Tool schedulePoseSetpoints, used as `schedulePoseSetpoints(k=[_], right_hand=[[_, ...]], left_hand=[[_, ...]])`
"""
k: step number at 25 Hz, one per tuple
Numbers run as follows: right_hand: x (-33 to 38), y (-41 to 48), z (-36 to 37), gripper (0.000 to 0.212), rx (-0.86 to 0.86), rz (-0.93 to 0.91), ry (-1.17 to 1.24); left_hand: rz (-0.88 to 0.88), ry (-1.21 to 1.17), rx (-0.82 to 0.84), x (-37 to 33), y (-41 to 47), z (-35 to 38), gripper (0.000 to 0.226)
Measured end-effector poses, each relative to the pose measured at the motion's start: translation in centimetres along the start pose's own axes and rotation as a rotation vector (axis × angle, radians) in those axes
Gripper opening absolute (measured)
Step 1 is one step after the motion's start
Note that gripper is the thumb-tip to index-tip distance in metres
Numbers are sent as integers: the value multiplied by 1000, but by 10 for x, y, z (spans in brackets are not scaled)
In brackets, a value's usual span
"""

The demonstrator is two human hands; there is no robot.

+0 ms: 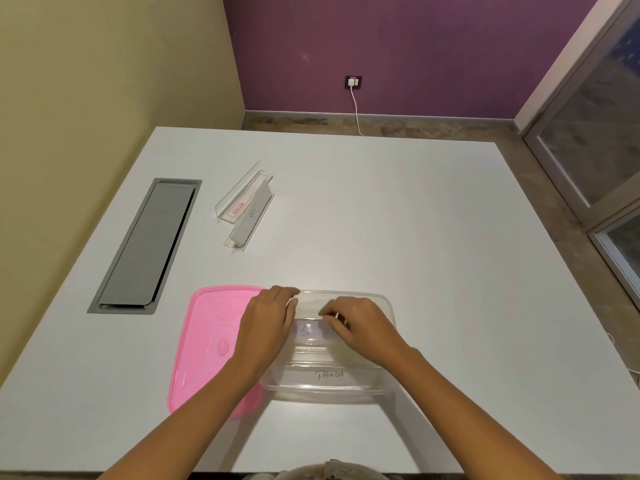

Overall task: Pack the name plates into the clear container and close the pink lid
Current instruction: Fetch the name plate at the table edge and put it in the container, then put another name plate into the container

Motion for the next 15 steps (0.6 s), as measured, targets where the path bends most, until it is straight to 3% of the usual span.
schedulePoseSetpoints(k=[5, 15], right_hand=[[-7, 54, -1, 14, -132, 46, 51], [-32, 162, 57, 23, -18, 105, 42]], left_hand=[[-130, 13, -51, 27, 36, -4, 22], [-557, 123, 27, 125, 138, 33, 49]])
Point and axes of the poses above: each hand's wrist, its own y-axis towards the middle knuckle, its own z-axis out of the palm, x = y × z, the point moved 5 cm from there along y, towards the middle knuckle, and after that the axes turned 8 degrees about -x, right-handed, at the moved point
